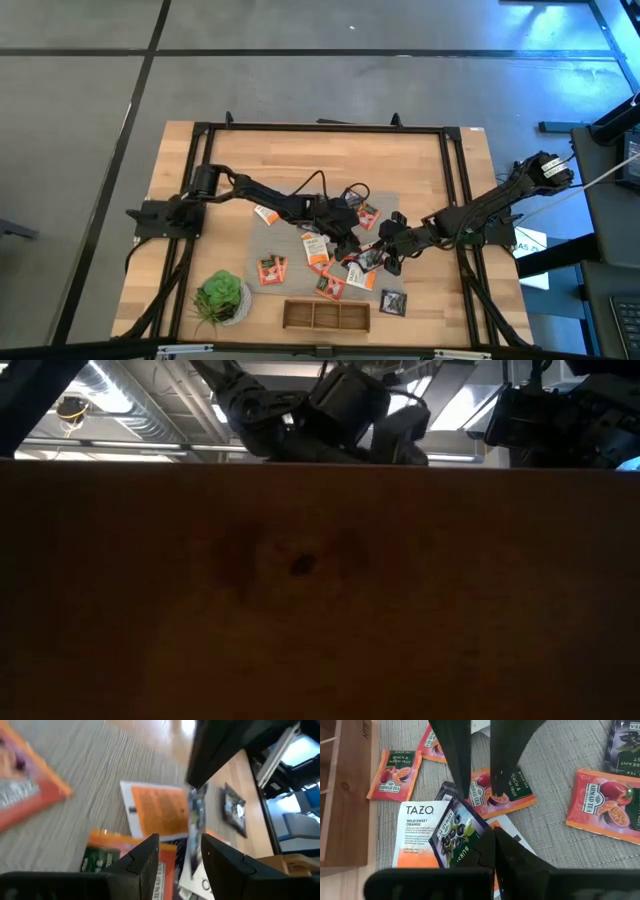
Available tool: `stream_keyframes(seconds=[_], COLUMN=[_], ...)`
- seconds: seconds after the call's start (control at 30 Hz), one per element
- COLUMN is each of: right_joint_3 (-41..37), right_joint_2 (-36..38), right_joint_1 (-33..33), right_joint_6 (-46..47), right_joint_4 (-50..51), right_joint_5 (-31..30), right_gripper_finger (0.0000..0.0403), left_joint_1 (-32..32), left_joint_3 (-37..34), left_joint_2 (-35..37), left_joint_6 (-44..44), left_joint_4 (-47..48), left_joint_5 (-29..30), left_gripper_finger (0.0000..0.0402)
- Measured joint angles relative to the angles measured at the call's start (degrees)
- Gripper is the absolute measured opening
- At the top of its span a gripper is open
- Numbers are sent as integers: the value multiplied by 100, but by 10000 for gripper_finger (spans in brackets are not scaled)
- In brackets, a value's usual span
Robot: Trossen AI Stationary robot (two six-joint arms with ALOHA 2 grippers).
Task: Pick & Place Tea
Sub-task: Put the black tea bag into the right section of the wooden organizer
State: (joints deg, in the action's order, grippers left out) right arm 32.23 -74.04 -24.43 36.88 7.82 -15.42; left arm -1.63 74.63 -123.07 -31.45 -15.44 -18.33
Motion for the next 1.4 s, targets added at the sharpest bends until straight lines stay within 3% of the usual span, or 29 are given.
stream_keyframes(seconds=[0.4,1.4], right_joint_3=[0,-2], right_joint_2=[0,-2], right_joint_1=[0,0], right_joint_6=[-133,-291], right_joint_4=[-65,-384], right_joint_5=[-2,-181], right_gripper_finger=[0,0], left_joint_1=[-36,-246], left_joint_3=[0,0], left_joint_2=[-48,-48], left_joint_6=[-172,154], left_joint_4=[-283,-440], left_joint_5=[-249,27], left_gripper_finger=[143,136])
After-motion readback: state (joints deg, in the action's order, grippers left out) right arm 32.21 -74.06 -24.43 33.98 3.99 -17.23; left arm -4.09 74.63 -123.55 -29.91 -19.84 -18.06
